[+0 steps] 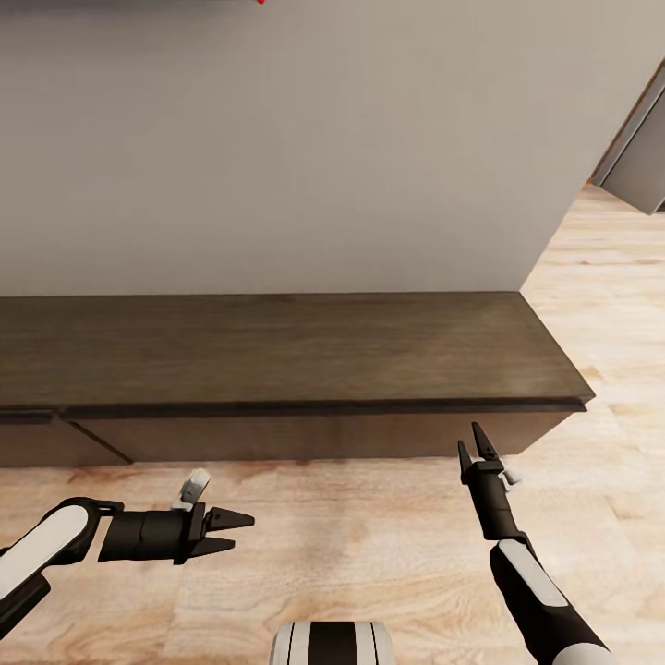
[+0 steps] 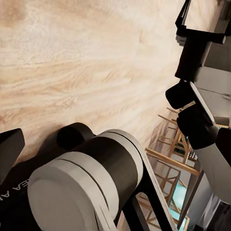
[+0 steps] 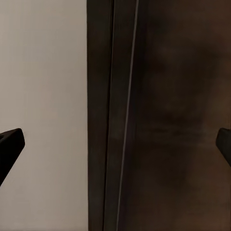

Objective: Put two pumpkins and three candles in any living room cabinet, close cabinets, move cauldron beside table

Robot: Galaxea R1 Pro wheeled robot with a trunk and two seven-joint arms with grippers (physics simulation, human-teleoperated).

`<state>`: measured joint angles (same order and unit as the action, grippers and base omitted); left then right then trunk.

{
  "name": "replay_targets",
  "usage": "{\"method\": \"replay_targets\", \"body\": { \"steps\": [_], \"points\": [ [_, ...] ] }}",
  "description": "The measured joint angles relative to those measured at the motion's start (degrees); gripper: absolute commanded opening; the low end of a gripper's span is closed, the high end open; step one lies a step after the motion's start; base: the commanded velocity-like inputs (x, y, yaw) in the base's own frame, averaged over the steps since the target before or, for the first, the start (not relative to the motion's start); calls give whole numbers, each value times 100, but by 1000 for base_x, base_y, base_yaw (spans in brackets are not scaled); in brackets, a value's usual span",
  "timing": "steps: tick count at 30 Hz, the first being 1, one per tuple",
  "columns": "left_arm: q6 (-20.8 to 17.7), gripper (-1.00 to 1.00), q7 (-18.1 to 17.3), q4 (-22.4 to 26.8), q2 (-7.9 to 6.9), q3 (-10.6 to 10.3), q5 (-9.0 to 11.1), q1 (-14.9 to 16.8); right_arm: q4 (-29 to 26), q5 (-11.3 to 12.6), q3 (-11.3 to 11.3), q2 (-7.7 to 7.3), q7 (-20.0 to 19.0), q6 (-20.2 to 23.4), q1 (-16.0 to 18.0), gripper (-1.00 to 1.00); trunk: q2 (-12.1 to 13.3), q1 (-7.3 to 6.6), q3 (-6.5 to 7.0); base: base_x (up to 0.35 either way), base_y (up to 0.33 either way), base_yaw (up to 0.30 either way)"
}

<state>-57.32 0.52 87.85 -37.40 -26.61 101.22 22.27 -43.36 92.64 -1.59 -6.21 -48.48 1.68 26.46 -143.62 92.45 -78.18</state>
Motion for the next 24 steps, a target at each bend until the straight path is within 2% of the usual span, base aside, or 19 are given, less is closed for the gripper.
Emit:
{"method": "replay_targets", "body": {
  "steps": [10, 24],
  "points": [
    [-2, 100, 4, -5, 0, 7, 0, 0, 0, 0, 0, 1, 0, -1, -3, 100, 0, -1, 0, 98, 0, 0],
    [2, 100, 3, -5, 0, -1, -4, 0, 4, -1, -7, 4, 0, -1, -3, 100, 0, 0, 0, 38, 0, 0]
  ]
}}
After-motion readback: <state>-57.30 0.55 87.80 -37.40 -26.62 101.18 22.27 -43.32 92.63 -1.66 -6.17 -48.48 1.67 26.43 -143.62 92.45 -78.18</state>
